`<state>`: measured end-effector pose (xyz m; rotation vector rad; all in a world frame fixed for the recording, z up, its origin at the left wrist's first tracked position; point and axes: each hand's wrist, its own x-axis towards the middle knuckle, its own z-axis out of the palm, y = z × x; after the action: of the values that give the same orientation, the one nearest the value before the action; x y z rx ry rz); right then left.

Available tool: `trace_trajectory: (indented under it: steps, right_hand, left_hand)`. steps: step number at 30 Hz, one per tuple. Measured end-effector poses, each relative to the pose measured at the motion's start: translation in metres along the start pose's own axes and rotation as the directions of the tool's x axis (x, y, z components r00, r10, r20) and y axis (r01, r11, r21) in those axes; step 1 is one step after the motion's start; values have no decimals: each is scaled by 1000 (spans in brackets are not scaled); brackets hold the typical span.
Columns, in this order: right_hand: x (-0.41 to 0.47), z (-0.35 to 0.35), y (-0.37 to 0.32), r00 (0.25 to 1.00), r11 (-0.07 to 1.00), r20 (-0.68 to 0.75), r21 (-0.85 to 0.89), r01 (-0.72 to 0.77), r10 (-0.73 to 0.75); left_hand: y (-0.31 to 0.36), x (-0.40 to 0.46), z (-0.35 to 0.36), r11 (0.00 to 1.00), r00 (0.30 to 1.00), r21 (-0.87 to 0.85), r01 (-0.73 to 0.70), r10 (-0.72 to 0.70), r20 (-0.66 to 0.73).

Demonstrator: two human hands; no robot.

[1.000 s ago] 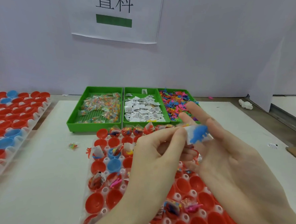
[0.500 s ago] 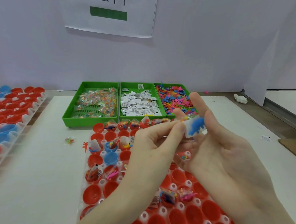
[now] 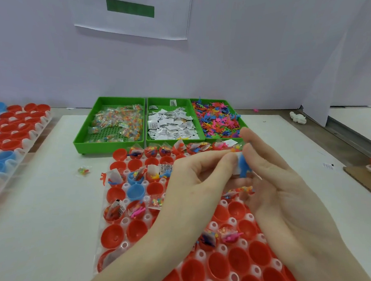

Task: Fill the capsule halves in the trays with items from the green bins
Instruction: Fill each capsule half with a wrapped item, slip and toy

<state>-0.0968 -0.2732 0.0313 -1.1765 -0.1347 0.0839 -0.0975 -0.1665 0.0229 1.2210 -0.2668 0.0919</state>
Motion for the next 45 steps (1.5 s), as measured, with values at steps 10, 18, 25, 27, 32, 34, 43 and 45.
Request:
trace_trajectory:
  steps: [10, 18, 25, 27, 32, 34, 43, 45]
  right_hand:
    - [-2, -12, -17, 948, 935, -170, -280, 216, -269]
    - [-6, -14, -13, 961, 938, -121, -278, 206, -247]
    - [-5, -14, -12, 946, 894, -128, -385, 230, -298]
    - [-7, -18, -12, 955, 895, -109, -391, 213, -275]
    - [-13, -35, -14, 981, 897, -81, -424, 125, -174]
    - [-15, -40, -13, 992, 863, -45, -499, 76, -114]
    - [-13, -70, 19, 987, 502, -124, -863, -59, -99]
    - [-12, -70, 24, 994, 417, -51, -909, -7, -95]
  left_hand:
    - [3, 2, -4, 997, 999, 79, 23, -20, -37]
    - [4, 1, -3, 999, 999, 19, 29, -28, -23]
    - [6, 2, -6, 995, 994, 25, 91, -93, 64]
    - [3, 0, -5, 991, 993, 128, 50, -62, 96]
    - [-11, -1, -5, 939, 984, 335, 72, -122, 128]
    - [-19, -1, -5, 842, 977, 539, 13, -125, 173]
    - [6, 32, -70, 670, 987, 742, 35, 93, -130]
    - [7, 49, -98, 681, 954, 728, 71, 167, -249]
